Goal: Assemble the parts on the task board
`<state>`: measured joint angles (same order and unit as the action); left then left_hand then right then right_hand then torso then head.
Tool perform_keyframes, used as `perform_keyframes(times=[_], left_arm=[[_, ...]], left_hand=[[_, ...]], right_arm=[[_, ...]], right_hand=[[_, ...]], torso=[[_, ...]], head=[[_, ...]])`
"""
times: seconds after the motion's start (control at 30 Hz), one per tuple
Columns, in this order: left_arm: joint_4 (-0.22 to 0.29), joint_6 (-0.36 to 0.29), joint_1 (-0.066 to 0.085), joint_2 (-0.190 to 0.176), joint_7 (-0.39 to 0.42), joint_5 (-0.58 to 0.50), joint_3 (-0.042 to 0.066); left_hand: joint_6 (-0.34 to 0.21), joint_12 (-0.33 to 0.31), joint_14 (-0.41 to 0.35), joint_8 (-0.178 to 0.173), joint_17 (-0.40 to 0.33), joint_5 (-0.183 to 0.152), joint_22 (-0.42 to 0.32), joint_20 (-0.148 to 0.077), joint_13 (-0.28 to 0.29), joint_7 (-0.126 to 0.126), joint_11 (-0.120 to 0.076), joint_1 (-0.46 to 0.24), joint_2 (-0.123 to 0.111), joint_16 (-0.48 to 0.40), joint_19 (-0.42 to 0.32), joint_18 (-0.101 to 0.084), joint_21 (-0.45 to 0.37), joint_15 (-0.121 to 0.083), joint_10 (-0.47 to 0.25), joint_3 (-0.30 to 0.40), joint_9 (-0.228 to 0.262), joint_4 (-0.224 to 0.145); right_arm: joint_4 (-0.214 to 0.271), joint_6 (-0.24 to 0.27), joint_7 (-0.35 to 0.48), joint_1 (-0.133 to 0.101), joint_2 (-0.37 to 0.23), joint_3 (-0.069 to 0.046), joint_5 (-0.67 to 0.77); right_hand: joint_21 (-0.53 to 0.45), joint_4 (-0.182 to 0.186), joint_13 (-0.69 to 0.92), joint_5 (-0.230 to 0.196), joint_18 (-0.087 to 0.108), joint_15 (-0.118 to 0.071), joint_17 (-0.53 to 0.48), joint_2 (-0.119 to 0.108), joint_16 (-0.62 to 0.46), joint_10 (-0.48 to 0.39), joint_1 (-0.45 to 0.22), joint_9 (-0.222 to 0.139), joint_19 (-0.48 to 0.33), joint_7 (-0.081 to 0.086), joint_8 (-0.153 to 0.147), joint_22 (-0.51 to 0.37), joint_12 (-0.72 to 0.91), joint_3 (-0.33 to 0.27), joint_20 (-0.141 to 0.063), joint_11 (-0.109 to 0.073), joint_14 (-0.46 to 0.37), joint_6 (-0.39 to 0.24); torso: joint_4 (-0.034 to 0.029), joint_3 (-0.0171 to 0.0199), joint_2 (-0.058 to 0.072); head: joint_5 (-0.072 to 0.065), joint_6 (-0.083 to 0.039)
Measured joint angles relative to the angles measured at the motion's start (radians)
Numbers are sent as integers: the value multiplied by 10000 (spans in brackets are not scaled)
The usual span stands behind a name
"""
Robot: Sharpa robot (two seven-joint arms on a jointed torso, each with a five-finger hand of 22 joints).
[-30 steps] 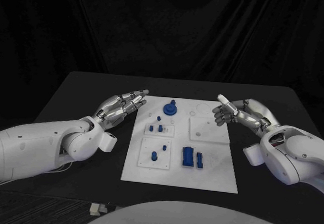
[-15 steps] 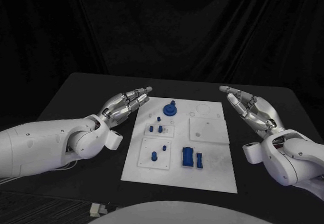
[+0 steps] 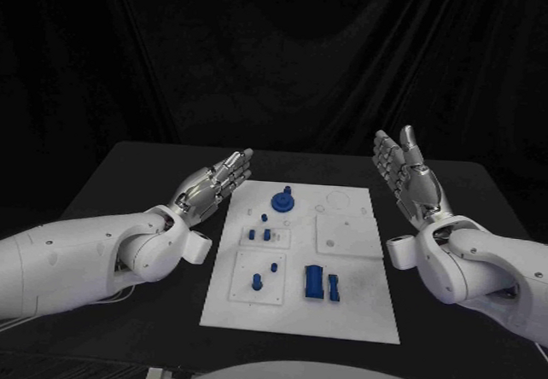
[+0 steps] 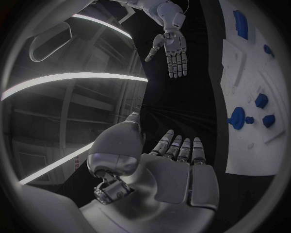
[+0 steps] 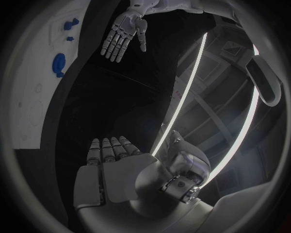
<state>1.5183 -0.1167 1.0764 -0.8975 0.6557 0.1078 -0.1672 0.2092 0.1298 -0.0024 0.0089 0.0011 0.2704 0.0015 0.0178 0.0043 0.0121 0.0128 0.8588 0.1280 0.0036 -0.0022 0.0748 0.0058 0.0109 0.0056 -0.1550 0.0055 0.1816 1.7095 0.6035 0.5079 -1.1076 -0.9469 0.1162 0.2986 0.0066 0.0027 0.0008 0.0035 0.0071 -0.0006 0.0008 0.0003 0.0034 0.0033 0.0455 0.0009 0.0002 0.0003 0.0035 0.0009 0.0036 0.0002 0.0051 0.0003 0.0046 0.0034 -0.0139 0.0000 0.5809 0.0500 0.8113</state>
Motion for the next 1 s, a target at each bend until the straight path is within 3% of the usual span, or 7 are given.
perform_keyframes(times=[0.07,0.2,0.33,0.47,0.57,0.7,1.0], left_arm=[[45,-386,-29,121,-82,-47,186],[153,-1353,-84,392,-273,-175,589],[267,-2494,-139,661,-504,-334,976],[369,-3675,-184,897,-740,-510,1305],[426,-4479,-221,1021,-919,-637,1476],[467,-5301,-239,1124,-1109,-779,1622],[488,-6148,-255,1156,-1349,-967,1658]], left_hand=[[-182,-119,27,-3,1,-251,0,-39,-9,-37,-36,-791,-115,0,32,-147,0,-40,-36,153,-17,-153],[-484,-306,27,-2,2,-627,0,-75,-19,-78,-38,-1989,-293,0,-5,-422,0,-40,-38,387,-26,-387],[-705,-661,27,-41,3,-939,0,-111,-26,-115,-38,-2972,-649,0,32,-459,0,-40,-38,579,-36,-579],[-912,-970,28,-41,4,-1208,1,-111,-31,-124,-38,-3831,-951,0,32,-616,0,-40,-38,952,-42,-805],[-1018,-1079,28,-41,5,-1380,1,-111,-31,-127,-38,-4376,-1077,0,32,-616,0,-40,-38,1213,-42,-992],[-1271,-1154,27,-41,5,-1601,2,-111,-31,-128,-65,-5065,-1180,0,32,-614,0,-39,-67,1373,-42,-1402],[-1880,-1247,28,-41,6,-2288,3,-111,-29,-120,-66,-6151,-1254,0,32,-614,0,-39,-68,1515,-41,-1681]], right_arm=[[-360,169,4,143,454,-330,-386],[-899,555,14,355,1154,-799,-1192],[-1248,913,21,503,1537,-1066,-1907],[-1376,1163,29,544,1674,-1153,-2392],[-1393,1285,33,551,1674,-1153,-2599],[-1396,1388,39,551,1672,-1153,-2758],[-1398,1499,46,552,1672,-1152,-2926]], right_hand=[[0,0,0,0,-1,0,0,1,0,0,-356,-1,0,0,0,0,0,0,0,0,0,0],[0,0,0,0,0,0,0,-14,0,0,-393,0,0,0,0,0,1,0,0,0,0,0],[0,0,1,0,0,0,1,-14,0,0,-393,0,0,0,0,1,1,0,1,0,0,0],[0,0,1,1,1,0,1,-14,0,1,-393,1,0,0,0,1,1,0,1,0,0,0],[1,0,1,1,2,0,0,-14,0,1,-393,2,0,0,0,2,1,0,1,0,0,0],[1,0,1,1,2,0,1,-14,0,1,-392,3,1,1,0,2,1,0,2,0,0,0],[1,1,2,1,3,0,2,-14,0,1,-392,4,1,0,0,3,1,0,2,0,0,0]], torso=[[12,0,-32],[46,0,-120],[81,0,-213],[106,0,-281],[122,0,-321],[131,1,-349],[137,0,-364]], head=[[-59,-233],[-206,-878],[-337,-1416],[-430,-1819],[-473,-1996],[-500,-2092],[-500,-2114]])
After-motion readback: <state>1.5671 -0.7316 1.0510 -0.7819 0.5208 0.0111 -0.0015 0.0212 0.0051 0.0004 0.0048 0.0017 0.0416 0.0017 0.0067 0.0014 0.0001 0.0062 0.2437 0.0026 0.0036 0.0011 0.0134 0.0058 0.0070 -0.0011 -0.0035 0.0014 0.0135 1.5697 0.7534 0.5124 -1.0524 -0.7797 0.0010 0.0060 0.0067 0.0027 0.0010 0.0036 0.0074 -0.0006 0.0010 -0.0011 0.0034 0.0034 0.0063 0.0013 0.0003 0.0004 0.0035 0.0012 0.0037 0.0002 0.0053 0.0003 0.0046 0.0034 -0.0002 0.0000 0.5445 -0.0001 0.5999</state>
